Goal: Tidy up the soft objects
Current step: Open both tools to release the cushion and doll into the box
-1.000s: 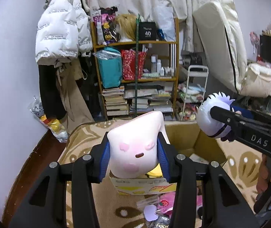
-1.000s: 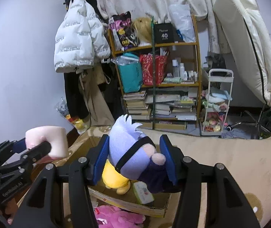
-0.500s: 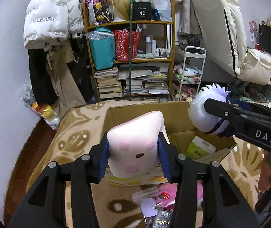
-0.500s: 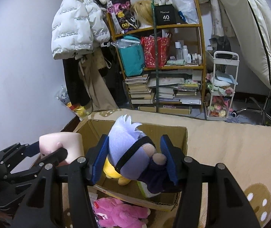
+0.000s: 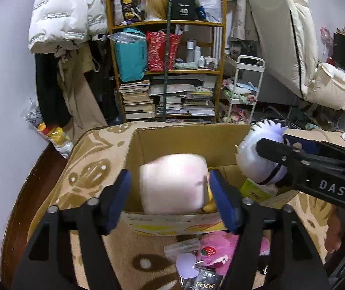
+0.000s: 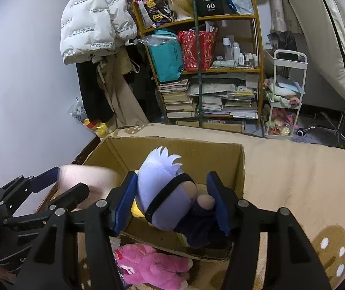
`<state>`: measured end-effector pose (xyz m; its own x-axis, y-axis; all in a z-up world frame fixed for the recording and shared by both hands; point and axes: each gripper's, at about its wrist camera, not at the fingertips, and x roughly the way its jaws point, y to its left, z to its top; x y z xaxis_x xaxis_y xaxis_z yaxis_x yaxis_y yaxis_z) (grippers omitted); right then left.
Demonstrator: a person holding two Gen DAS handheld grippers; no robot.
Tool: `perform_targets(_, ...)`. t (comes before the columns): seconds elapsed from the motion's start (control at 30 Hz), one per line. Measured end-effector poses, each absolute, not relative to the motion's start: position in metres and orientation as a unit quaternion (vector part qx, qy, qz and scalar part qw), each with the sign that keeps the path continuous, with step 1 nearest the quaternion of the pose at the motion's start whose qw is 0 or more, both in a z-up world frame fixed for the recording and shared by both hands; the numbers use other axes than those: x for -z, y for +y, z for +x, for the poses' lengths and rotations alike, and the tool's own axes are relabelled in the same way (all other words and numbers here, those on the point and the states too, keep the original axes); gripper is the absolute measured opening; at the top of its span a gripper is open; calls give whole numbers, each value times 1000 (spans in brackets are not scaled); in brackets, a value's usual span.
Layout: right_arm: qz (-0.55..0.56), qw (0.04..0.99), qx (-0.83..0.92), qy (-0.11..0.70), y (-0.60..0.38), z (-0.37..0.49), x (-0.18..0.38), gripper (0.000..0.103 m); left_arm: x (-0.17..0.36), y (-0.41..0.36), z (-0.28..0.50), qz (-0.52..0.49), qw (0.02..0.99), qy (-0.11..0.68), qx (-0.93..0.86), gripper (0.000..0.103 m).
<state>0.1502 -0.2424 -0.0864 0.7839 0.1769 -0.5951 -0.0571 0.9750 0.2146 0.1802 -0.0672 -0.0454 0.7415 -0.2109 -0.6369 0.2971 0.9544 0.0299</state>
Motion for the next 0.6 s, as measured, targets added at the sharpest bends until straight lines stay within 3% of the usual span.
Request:
perform_targets(0.17, 94, 939, -57, 325, -242, 151, 88, 65, 47, -63, 182, 75, 931, 337, 119, 74)
perform_targets(0.23, 96, 939, -58, 326, -242, 150, 89, 66, 47, -59, 181, 77, 933, 335, 107, 83)
perform_targets(0.6, 107, 938, -56, 326, -243, 143, 88, 76, 46, -49, 169, 94, 930, 347, 77, 87)
